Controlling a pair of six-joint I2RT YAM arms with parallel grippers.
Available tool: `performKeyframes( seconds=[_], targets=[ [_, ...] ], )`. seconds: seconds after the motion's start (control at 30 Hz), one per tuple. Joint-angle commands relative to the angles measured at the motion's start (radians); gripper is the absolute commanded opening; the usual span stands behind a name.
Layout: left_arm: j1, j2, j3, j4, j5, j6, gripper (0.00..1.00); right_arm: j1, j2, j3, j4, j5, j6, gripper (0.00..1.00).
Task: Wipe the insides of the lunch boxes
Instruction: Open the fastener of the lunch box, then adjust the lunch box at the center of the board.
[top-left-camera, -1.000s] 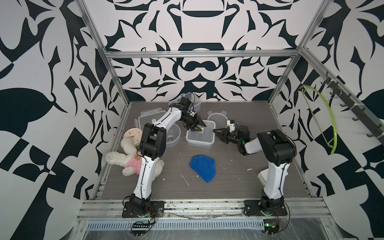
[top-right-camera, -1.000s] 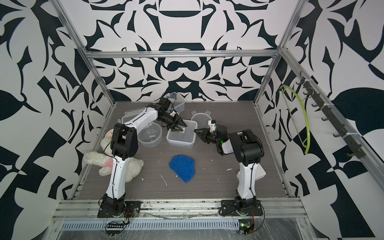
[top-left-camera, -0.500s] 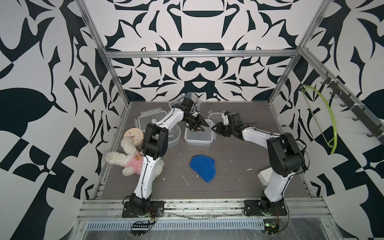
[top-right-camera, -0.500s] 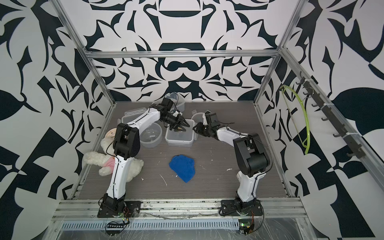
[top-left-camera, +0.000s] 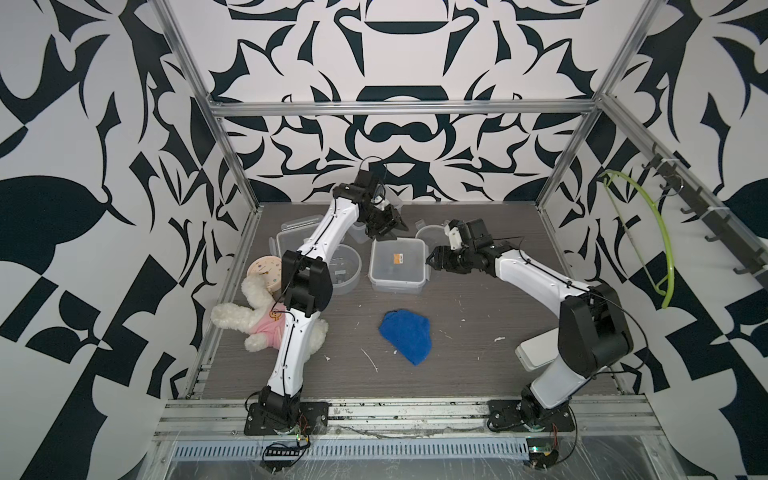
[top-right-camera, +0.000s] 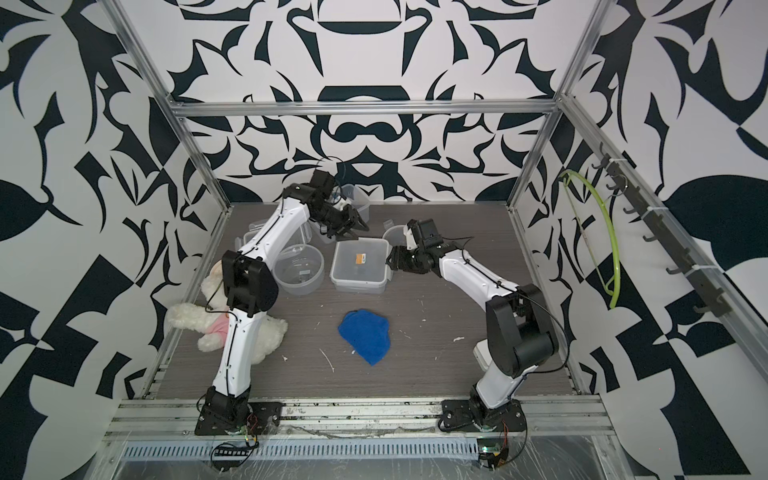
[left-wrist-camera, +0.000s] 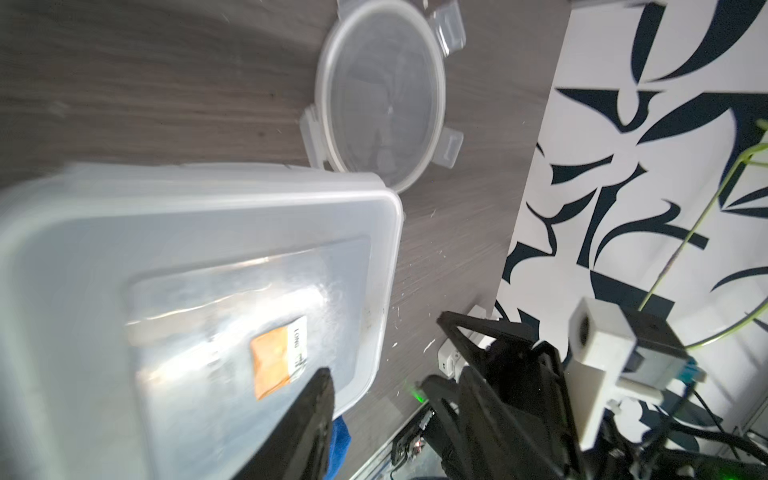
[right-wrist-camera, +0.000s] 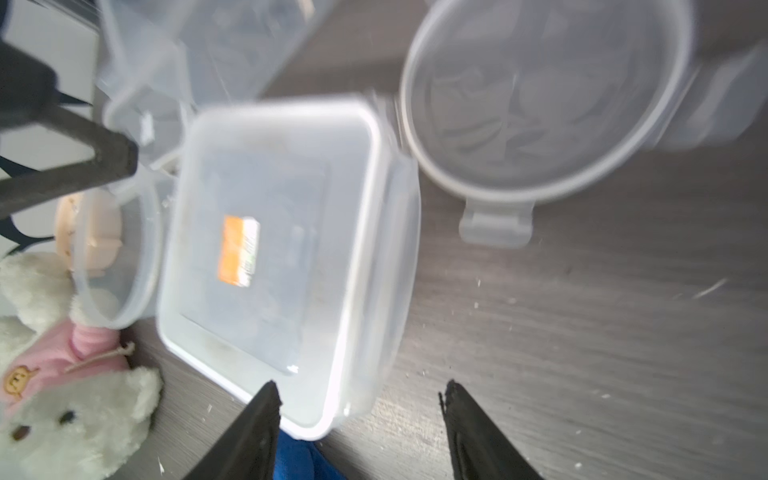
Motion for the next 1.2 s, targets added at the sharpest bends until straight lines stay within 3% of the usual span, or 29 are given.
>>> performKeyframes(
  seconds=[0.0, 0.33, 0.43, 0.57, 0.77, 0.97, 1.17],
  targets=[
    [0.059, -0.094, -0.105, -0.035, -0.062, 0.019, 0.55, -0.001, 0.032, 0.138, -0.043, 0.054, -0.083, 0.63],
    [0.023, -0.327, -0.637, 0.028, 0.021, 0.084, 0.49, -0.001, 0.525, 0.676, -0.048, -0.043, -0.192, 0.66],
    [-0.002, -0.373, -0.735, 0.026, 0.055, 0.099, 0.49, -0.001, 0.653, 0.824, -0.085, -0.045, -0.191, 0.66],
    [-0.054, -0.368, -0.788, 0.026, 0.044, 0.099, 0.5, -0.001, 0.734, 0.873, -0.079, -0.084, -0.153, 0.64],
    [-0.056, -0.266, -0.687, 0.033, 0.004, 0.077, 0.51, -0.001, 0.583, 0.615, 0.006, -0.112, -0.179, 0.6],
    [-0.051, -0.126, -0.48, -0.028, -0.052, 0.103, 0.51, -0.004, 0.33, 0.236, 0.061, -0.001, -0.205, 0.59],
    [-0.054, 0.029, -0.247, -0.011, -0.026, 0.066, 0.51, -0.01, 0.146, -0.026, 0.14, -0.081, -0.121, 0.58]
  ],
)
